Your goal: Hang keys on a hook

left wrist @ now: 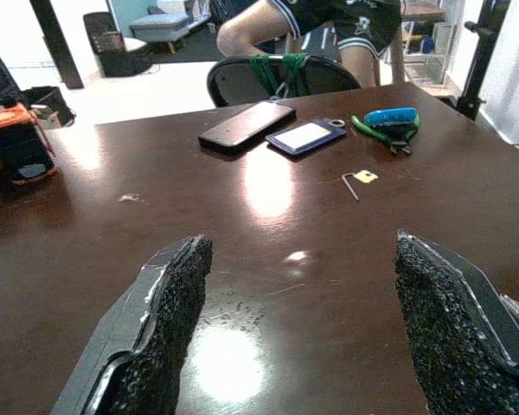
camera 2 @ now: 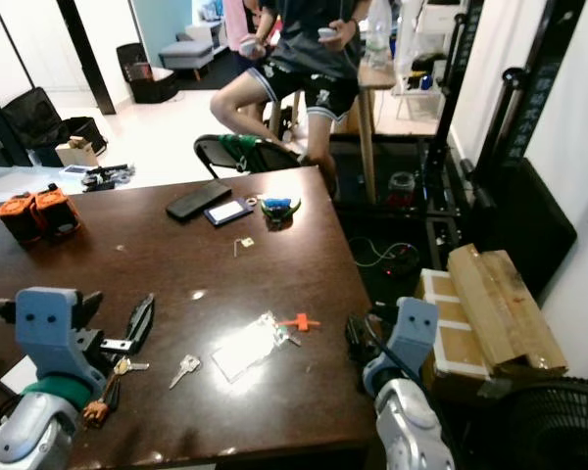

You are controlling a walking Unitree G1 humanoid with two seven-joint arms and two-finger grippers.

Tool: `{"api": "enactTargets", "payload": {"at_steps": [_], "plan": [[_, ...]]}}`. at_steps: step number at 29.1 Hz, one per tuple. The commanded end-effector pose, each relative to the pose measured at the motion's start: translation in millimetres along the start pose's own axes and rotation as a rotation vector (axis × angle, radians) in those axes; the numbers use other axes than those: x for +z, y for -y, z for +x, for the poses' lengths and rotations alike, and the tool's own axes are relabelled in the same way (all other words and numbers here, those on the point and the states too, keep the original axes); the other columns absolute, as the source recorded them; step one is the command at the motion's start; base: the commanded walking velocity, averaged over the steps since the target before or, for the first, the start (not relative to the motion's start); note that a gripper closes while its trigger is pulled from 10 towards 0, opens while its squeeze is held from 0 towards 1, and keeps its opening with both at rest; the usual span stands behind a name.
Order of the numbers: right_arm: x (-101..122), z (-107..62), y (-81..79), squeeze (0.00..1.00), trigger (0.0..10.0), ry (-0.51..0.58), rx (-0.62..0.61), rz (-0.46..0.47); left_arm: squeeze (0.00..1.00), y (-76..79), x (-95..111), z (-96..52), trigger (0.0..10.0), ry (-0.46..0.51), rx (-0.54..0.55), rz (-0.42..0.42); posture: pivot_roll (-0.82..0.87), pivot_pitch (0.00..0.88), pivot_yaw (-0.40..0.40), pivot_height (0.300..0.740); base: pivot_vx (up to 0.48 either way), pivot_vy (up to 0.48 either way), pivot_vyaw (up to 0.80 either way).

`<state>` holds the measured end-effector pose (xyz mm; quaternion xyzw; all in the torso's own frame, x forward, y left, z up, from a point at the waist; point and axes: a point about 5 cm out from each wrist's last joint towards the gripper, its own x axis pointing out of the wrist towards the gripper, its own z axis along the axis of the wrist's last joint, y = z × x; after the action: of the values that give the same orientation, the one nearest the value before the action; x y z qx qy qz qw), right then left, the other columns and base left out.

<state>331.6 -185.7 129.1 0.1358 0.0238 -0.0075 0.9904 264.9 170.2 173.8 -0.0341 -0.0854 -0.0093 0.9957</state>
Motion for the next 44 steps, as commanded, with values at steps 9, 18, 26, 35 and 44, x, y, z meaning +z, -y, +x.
{"api": "enactTargets", "payload": {"at_steps": [9, 18, 26, 35, 44], "plan": [[12, 10.2, -48.6, 0.0, 10.0, 0.035, 0.261, 0.157, 0.0, -4.6, -3, -3.7, 10.0, -0.019, 0.027, -0.003, -0.15, 0.049, 0.18, 0.74, 0.0, 0.0, 0.0], [5, 3.7, -43.6, 0.0, 10.0, 0.063, 0.238, -0.014, 0.0, -3.8, -9, -6.4, 10.0, -0.053, 0.006, 0.03, -0.15, 0.036, 0.188, 0.74, 0.0, 0.0, 0.0], [4, 9.0, -47.2, 0.0, 10.0, 0.063, 0.292, -0.108, 0.0, -7.8, -10, -2.2, 10.0, -0.045, 0.045, 0.056, -0.15, 0.006, 0.115, 0.74, 0.0, 0.0, 0.0], [6, 19.2, -53.2, 0.0, 10.0, 0.028, 0.354, -0.135, 0.0, -11.7, -11, -10.9, 10.0, -0.026, 0.134, 0.048, -0.13, 0.0, 0.009, 0.74, 0.0, 0.0, 0.0], [2, 23.7, -58.9, 0.0, 10.0, 0.006, 0.393, -0.223, 0.0, -9.4, -11, -13.6, 10.0, -0.017, 0.15, 0.036, -0.14, 0.0, -0.026, 0.74, 0.0, 0.0, 0.0]]}}
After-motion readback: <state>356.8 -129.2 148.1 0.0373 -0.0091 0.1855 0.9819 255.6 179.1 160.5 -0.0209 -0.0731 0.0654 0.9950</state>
